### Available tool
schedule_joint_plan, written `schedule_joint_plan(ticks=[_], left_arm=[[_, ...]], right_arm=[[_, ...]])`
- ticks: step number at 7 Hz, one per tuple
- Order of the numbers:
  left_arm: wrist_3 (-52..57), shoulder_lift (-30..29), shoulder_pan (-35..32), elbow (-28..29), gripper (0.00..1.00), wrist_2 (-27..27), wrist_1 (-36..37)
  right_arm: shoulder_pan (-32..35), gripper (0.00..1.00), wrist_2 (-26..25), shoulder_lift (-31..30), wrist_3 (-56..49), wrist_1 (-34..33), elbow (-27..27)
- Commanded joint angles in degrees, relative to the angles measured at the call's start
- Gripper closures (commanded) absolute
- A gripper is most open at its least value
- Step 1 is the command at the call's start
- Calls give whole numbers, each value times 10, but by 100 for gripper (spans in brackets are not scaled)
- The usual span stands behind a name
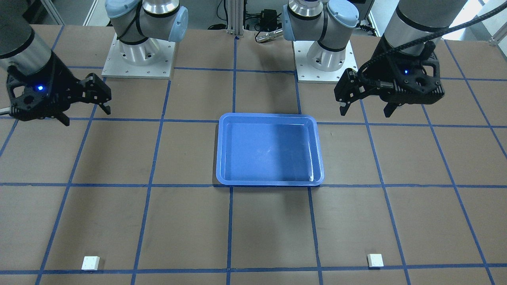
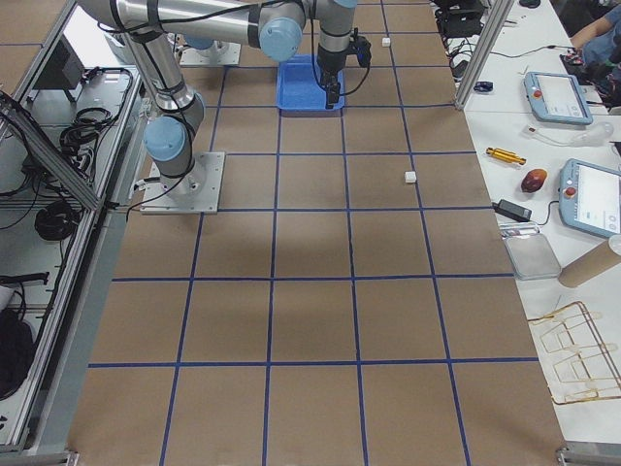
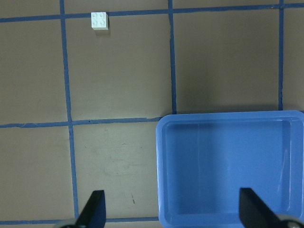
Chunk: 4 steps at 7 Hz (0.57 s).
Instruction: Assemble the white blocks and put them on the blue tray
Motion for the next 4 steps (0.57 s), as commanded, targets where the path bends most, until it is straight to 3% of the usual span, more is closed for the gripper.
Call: schedule_joint_plan(ticks=[1, 3, 4], left_arm=[[23, -73, 16, 7, 0, 1, 15], [36, -163, 37, 26, 0, 3, 103], [49, -207, 41, 63, 0, 4, 108]], right_arm=[[-48, 0, 14, 78, -195, -52, -50], [-54, 1, 16, 187, -328, -78, -143], [-56, 0, 38, 234, -386, -97, -185]])
